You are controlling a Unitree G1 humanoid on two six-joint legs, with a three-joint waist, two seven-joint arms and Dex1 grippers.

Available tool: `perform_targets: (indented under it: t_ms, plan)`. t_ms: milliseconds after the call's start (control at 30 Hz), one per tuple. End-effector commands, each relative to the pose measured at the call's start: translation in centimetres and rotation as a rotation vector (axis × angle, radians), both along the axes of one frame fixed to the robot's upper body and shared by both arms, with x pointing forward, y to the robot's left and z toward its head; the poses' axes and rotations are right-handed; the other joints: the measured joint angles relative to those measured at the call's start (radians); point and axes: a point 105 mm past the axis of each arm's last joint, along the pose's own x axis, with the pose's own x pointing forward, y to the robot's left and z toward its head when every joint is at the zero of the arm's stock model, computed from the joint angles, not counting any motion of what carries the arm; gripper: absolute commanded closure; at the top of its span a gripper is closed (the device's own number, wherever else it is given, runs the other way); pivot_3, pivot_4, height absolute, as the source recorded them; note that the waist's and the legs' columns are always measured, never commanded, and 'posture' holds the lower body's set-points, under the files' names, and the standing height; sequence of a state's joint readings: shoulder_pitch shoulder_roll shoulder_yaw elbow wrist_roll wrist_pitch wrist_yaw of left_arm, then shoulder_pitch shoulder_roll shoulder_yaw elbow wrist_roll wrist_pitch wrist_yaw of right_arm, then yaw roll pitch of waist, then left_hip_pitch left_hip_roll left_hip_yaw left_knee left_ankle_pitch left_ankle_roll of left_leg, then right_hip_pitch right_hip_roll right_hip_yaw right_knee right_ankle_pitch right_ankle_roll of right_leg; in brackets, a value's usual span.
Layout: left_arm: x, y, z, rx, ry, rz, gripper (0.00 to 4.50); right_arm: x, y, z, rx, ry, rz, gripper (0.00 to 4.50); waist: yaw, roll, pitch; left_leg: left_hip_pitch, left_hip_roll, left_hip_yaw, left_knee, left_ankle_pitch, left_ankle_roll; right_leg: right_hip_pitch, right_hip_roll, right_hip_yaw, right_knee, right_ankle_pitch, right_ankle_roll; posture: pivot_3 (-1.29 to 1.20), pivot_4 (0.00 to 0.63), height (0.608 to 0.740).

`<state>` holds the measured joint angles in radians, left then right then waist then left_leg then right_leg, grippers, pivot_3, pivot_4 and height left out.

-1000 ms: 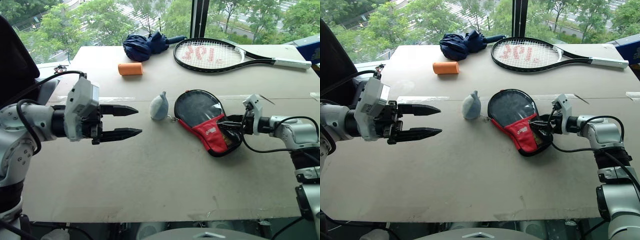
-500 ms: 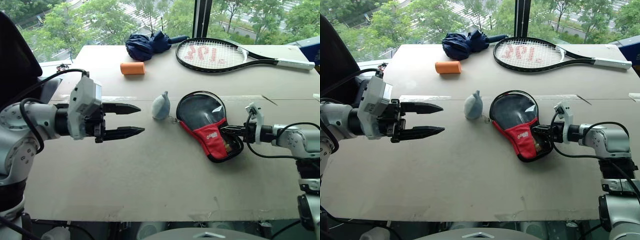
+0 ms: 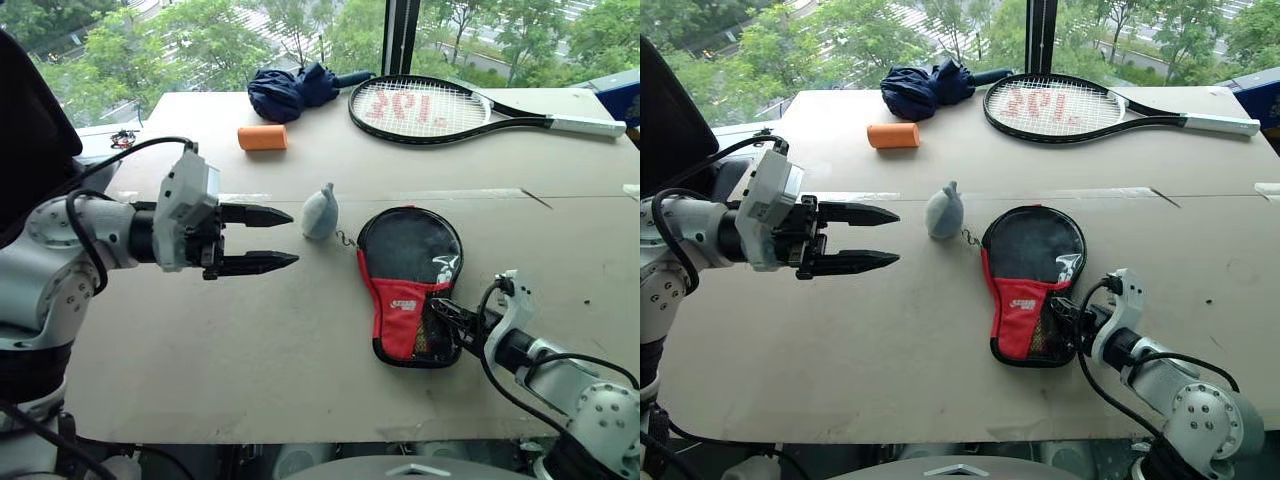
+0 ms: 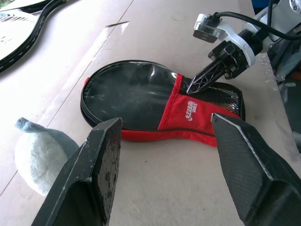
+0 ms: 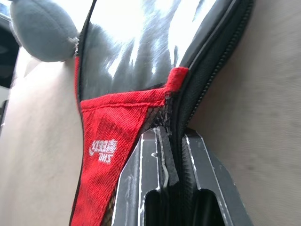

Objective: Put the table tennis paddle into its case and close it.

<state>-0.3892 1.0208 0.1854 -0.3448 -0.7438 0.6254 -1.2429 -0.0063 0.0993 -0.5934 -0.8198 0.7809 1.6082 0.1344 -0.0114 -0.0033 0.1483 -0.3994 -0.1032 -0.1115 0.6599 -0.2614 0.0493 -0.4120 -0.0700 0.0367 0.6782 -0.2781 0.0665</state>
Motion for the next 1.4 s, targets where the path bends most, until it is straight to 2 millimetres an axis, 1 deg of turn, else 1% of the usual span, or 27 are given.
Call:
perform_targets:
  t_ms: [33,133,267,400,533,600,667,700,733,867,967,1067,1133,1200,1233,1300,1367,1400]
  plan:
    - [0.0,0.0,0.6,0.006,-0.04,-0.014,1.44,-1.3,2.1,0.1,0.073,0.002,0.03,4.43,-0.001,0.0,0.0,0.0,0.0,0.0,-0.001,0.0,0.0,0.0,0.0,0.0,0.0,0.0,0.0,0.0,0.15,0.723]
    - [0.0,0.1,0.5,0.008,-0.037,-0.015,1.44,-1.8,1.2,-0.1,0.053,0.01,0.03,4.43,-0.004,0.0,0.0,0.001,0.001,0.0,-0.002,0.0,0.0,-0.001,0.0,0.0,0.0,0.0,0.0,0.0,0.15,0.723]
    - [0.0,0.1,0.4,0.006,-0.036,-0.02,1.44,-2.2,1.0,0.3,0.034,-0.006,0.13,4.43,-0.005,0.0,0.0,0.001,0.001,0.0,-0.003,0.0,0.0,-0.001,0.0,0.0,0.0,0.0,0.0,0.0,0.15,0.723]
    - [0.1,0.1,0.2,0.011,-0.04,-0.016,1.44,-1.5,-0.4,0.3,-0.041,0.005,0.208,4.43,-0.005,0.0,0.0,0.001,0.001,0.001,-0.003,0.0,0.0,0.0,0.0,0.001,0.0,0.0,0.0,0.0,0.15,0.723]
    - [0.0,0.1,0.1,0.012,-0.043,-0.015,1.44,-0.6,-0.9,0.7,-0.06,-0.006,0.218,4.43,-0.005,0.0,0.0,0.001,0.001,0.001,-0.003,0.0,0.0,0.0,0.0,0.001,0.0,0.0,0.0,0.0,0.15,0.723]
    - [-0.1,0.2,0.2,0.009,-0.042,-0.011,1.44,-0.3,-1.5,1.0,-0.07,-0.011,0.205,4.43,-0.005,0.0,0.0,0.001,0.001,0.001,-0.003,0.0,0.0,0.0,0.0,0.001,0.0,0.0,0.0,0.0,0.15,0.723]
    - [-0.2,0.3,0.1,0.01,-0.041,-0.007,1.44,-0.2,-2.3,1.3,-0.088,-0.02,0.21,3.8,-0.005,0.0,0.0,0.001,0.001,0.002,-0.003,0.0,0.0,0.0,0.0,0.002,0.0,0.0,0.0,0.0,0.15,0.723]
    - [-0.2,0.4,0.0,0.01,-0.041,-0.005,1.44,-0.2,-2.6,1.4,-0.088,-0.023,0.212,3.57,-0.004,0.0,0.0,0.001,0.001,0.002,-0.003,0.0,0.0,0.0,0.0,0.002,0.0,0.0,0.0,0.0,0.15,0.723]
    - [-0.2,0.5,0.0,0.01,-0.04,-0.001,1.44,-0.3,-3.2,1.8,-0.09,-0.033,0.226,3.06,-0.003,0.0,0.0,0.001,0.001,0.002,-0.003,0.0,0.0,0.0,0.0,0.002,0.0,0.0,0.0,0.0,0.15,0.723]
    - [-0.2,0.8,-0.1,0.01,-0.037,0.009,1.44,-0.5,-5.4,3.7,-0.067,-0.072,0.259,3.06,-0.001,-0.001,0.0,0.001,0.001,0.002,-0.003,0.0,0.0,0.001,0.0,0.002,-0.001,0.0,0.0,0.0,0.15,0.723]
    - [-0.2,0.8,-0.1,0.011,-0.036,0.01,1.44,-1.2,-6.0,4.6,-0.108,-0.081,0.324,3.06,-0.002,0.0,0.0,0.001,0.001,0.002,-0.003,0.0,0.0,0.001,0.0,0.002,0.0,0.0,0.0,0.0,0.15,0.723]
    - [0.2,1.1,-0.3,0.006,-0.033,0.028,1.44,-0.8,-5.8,6.2,-0.233,-0.207,0.414,3.06,-0.003,-0.001,0.0,0.001,0.002,0.002,-0.003,0.0,0.001,0.001,0.0,0.002,-0.001,0.0,0.0,0.0,0.15,0.723]
    - [0.5,1.2,-0.7,0.007,-0.027,0.047,1.44,0.0,-5.3,6.6,-0.322,-0.304,0.462,3.06,-0.004,-0.001,0.0,0.001,0.002,0.003,-0.003,-0.001,0.002,0.001,0.0,0.002,-0.001,0.0,0.0,0.0,0.15,0.723]
    - [0.8,1.2,-1.0,-0.05,-0.002,0.047,1.44,0.7,-3.8,7.0,-0.401,-0.473,0.566,3.06,-0.003,-0.001,0.0,0.001,0.002,0.003,-0.002,-0.001,0.002,0.001,0.001,0.001,0.0,0.0,0.0,0.0,0.15,0.723]
    - [1.2,1.4,-1.3,-0.066,0.013,0.06,1.44,1.1,-3.2,6.9,-0.425,-0.519,0.607,3.06,-0.003,-0.001,0.0,0.001,0.002,0.003,-0.002,0.0,0.0,0.001,0.001,0.001,0.0,0.0,0.0,0.0,0.15,0.723]
    - [2.7,1.9,-2.3,-0.056,0.022,0.106,1.44,2.4,-1.8,6.0,-0.462,-0.577,0.668,3.06,-0.003,-0.002,0.0,0.001,0.002,0.003,-0.001,0.0,0.0,0.001,0.001,0.001,0.0,0.0,0.0,0.0,0.15,0.723]
    - [4.4,2.2,-2.7,-0.078,0.023,0.154,1.44,3.5,-0.7,5.1,-0.499,-0.618,0.705,3.06,-0.002,-0.002,0.0,0.0,0.002,0.003,0.002,0.0,0.0,0.002,0.001,0.001,0.001,0.0,0.0,0.0,0.15,0.723]
    - [5.3,2.3,-2.7,-0.089,0.011,0.185,1.44,3.8,-0.2,4.7,-0.492,-0.62,0.715,3.06,0.001,-0.003,0.0,0.0,0.002,0.003,0.004,0.0,0.0,0.002,0.001,0.0,0.001,0.0,0.0,0.0,0.15,0.723]
